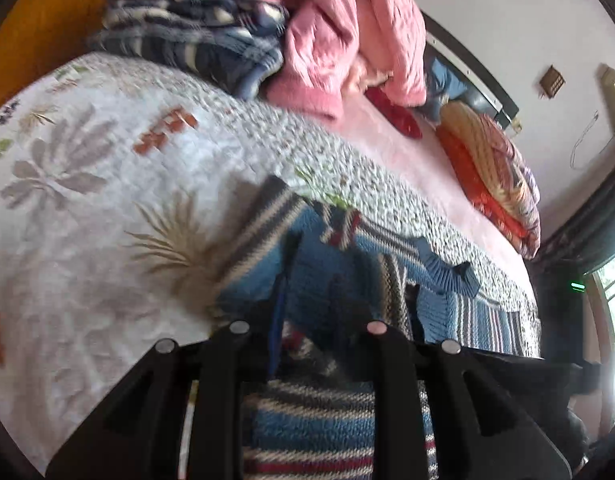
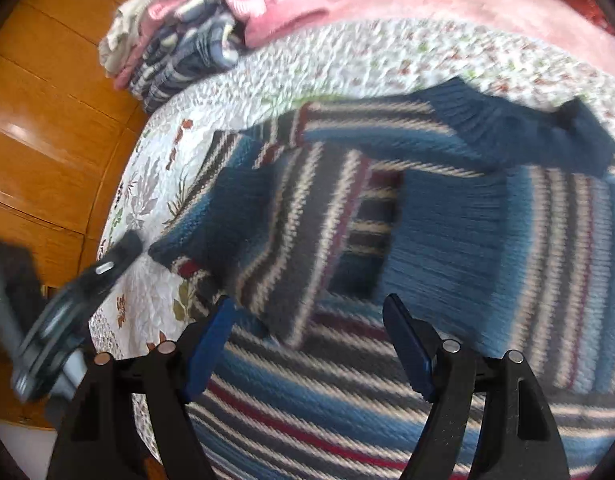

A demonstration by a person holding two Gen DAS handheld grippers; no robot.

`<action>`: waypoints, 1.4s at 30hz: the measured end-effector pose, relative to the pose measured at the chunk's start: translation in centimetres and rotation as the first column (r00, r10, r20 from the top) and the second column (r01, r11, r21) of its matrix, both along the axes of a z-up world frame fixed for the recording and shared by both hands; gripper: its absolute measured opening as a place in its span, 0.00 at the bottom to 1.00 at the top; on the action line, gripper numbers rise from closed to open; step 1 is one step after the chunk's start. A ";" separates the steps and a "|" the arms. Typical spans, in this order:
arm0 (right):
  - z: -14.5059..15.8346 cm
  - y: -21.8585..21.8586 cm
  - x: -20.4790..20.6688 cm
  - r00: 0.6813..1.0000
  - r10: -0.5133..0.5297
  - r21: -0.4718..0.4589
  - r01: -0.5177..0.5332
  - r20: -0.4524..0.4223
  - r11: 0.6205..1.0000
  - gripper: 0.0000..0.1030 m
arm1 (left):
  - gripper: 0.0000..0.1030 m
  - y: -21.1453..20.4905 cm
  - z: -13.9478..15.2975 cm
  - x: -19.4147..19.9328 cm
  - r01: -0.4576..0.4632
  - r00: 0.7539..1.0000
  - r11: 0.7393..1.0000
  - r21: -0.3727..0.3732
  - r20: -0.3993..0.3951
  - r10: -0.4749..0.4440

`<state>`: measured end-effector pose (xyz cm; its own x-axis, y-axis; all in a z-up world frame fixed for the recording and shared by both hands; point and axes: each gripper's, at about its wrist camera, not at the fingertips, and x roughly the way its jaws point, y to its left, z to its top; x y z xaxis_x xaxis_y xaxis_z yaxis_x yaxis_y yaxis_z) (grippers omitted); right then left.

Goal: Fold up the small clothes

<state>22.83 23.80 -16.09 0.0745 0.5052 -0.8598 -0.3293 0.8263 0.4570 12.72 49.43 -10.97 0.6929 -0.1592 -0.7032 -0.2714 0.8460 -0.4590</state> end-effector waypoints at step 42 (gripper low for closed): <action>1.5 -9.5 2.1 0.982 -0.064 -0.129 0.088 0.178 0.988 0.41 | 0.23 -6.7 -4.1 3.6 0.170 0.980 0.983 0.071 -0.119 -0.160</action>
